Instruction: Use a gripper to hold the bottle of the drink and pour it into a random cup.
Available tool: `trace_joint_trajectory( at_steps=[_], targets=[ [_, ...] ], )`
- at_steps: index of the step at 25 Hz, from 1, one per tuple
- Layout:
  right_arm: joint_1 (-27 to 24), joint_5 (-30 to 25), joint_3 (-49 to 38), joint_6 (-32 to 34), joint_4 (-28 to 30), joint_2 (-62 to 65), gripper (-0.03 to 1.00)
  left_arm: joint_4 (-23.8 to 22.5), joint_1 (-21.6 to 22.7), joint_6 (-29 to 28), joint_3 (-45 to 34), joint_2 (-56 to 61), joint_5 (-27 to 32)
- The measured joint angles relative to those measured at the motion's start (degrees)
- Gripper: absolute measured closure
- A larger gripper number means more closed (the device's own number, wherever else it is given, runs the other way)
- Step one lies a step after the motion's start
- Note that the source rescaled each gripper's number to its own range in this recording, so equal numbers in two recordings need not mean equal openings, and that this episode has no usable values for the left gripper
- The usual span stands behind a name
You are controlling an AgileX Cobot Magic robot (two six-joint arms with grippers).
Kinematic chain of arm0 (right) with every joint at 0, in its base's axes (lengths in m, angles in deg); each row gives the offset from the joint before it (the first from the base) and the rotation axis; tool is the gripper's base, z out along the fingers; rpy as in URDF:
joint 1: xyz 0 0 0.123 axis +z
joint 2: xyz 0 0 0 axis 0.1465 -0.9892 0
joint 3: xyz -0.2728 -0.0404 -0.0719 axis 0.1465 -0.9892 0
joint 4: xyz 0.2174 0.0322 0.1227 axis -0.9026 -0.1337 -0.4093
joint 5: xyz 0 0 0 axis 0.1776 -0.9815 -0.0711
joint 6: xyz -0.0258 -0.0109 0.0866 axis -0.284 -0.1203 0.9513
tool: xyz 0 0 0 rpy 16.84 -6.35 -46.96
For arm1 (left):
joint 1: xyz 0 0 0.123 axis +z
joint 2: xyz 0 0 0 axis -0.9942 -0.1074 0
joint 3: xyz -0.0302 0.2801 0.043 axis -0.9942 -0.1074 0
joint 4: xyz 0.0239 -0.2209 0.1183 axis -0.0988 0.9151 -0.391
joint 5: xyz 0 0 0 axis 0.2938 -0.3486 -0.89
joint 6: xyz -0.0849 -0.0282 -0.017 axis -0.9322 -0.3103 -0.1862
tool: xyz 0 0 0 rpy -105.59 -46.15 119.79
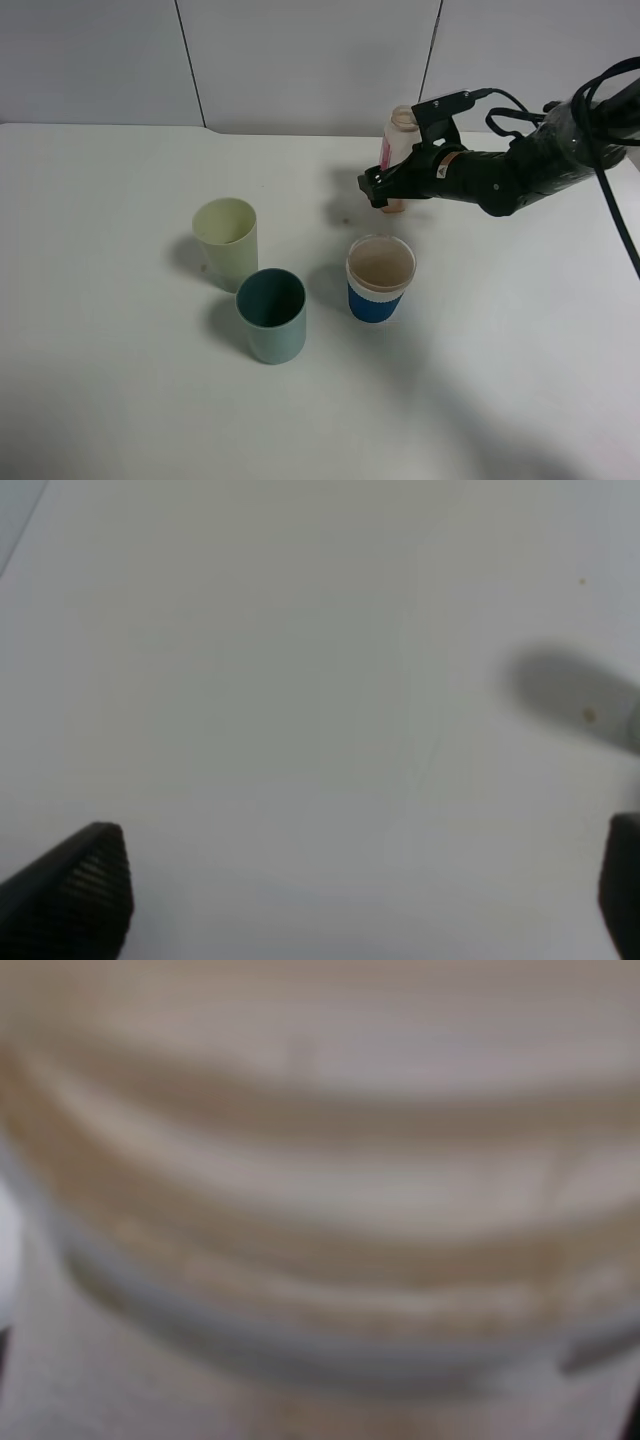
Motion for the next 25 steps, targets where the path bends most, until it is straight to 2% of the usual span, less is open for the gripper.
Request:
trace_joint_trajectory(
  at_steps=[7,13,17,25],
  targets=[
    [0.0,-3.1,-0.1,0.4,0.1,6.9,-0.03,0.0,0.0,0.0,0.0,0.0,0.0],
    [0.0,-11.9,-0.1,0.4,0.1,16.1,-0.03,0.0,0.0,0.0,0.0,0.0,0.0],
    [0.0,-18.0,-0.1,0.8,2.9,22.8,-0.03,0.0,0.0,0.0,0.0,0.0,0.0],
    [-1.9,-25.9,-0.1,0.9,5.7,34.0,-0.03,0.0,0.0,0.0,0.0,0.0,0.0]
  ],
)
